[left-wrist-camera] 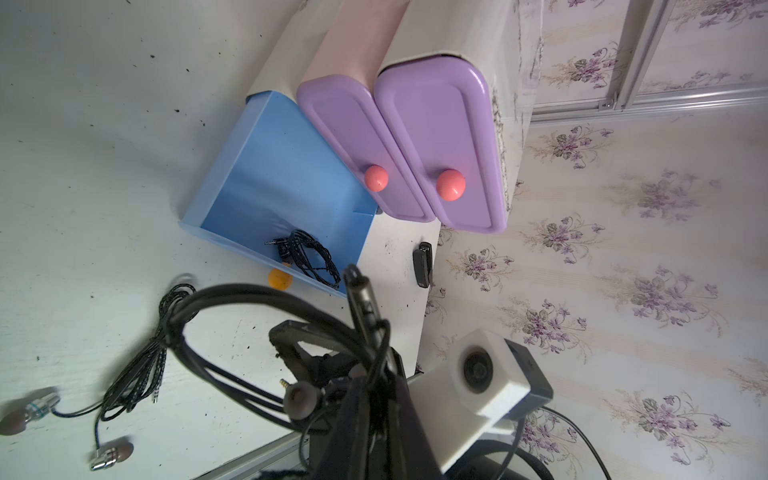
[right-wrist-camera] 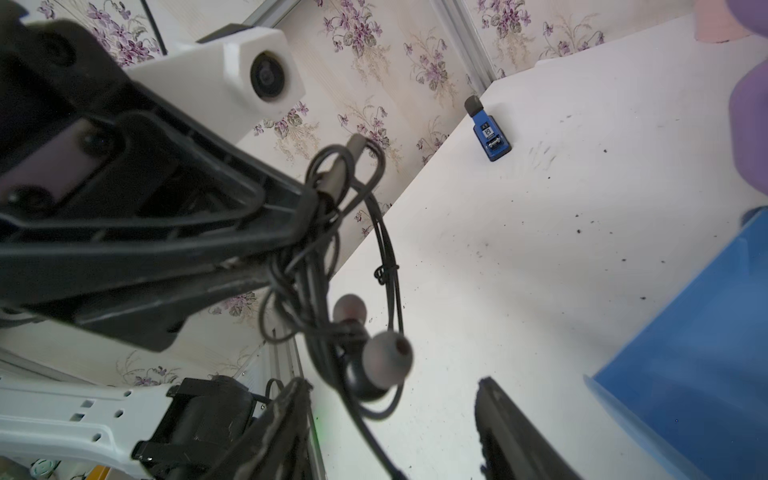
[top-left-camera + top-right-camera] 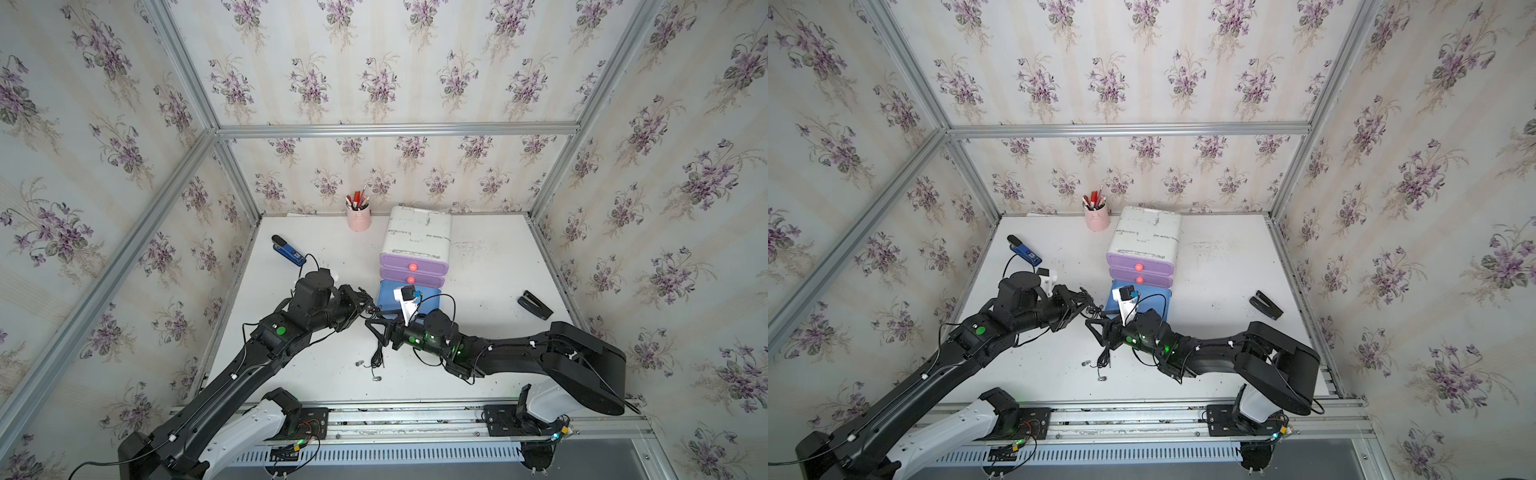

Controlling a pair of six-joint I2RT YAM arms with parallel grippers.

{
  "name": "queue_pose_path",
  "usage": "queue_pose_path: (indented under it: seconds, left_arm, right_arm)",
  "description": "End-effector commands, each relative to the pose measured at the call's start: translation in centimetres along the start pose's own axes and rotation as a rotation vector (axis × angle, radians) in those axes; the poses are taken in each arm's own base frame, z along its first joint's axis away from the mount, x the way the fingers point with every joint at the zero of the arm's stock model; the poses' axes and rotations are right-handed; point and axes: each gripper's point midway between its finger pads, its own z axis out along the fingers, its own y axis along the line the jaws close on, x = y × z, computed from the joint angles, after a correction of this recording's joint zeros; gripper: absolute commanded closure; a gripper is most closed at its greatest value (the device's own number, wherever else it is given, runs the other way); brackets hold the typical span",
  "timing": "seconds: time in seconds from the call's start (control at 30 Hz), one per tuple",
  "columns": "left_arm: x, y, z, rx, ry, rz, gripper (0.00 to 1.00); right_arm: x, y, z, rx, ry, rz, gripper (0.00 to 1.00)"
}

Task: Place the wired earphones into the drawer by color
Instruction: Pick up the wired earphones from the center of the board.

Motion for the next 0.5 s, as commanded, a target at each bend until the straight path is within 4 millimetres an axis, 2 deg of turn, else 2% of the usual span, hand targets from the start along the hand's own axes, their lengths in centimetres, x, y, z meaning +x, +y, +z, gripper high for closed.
queue_pose_path:
  seconds: [0.0, 0.2, 0.3, 0.47]
  left_arm:
    - [-0.06, -0.54, -0.11, 0.023, -0.004, 0.003, 0.86]
    - [-0.09, -0.43, -0.05, 0.021, -0.006, -0.003, 0.86]
    - [-0.02, -0.35, 0.05, 0.017, -0.003, -0.002, 0.86]
    - [-0.1, -0.05, -0.15, 0.006, -0.013, -0.005, 0.83]
  right_arm:
    - [-0.62, -0.43, 0.45, 0.019, -0.019, -0.015, 0.36]
    - [-0.42, -0.81, 1.03, 0.028, -0.01, -0.011, 0.5]
    - [-0.47, -0.93, 1.15, 0.02, -0.01, 0.006, 0.64]
    - [-0.3, -0.92, 1.07, 0.019, 0.001, 0.005, 0.82]
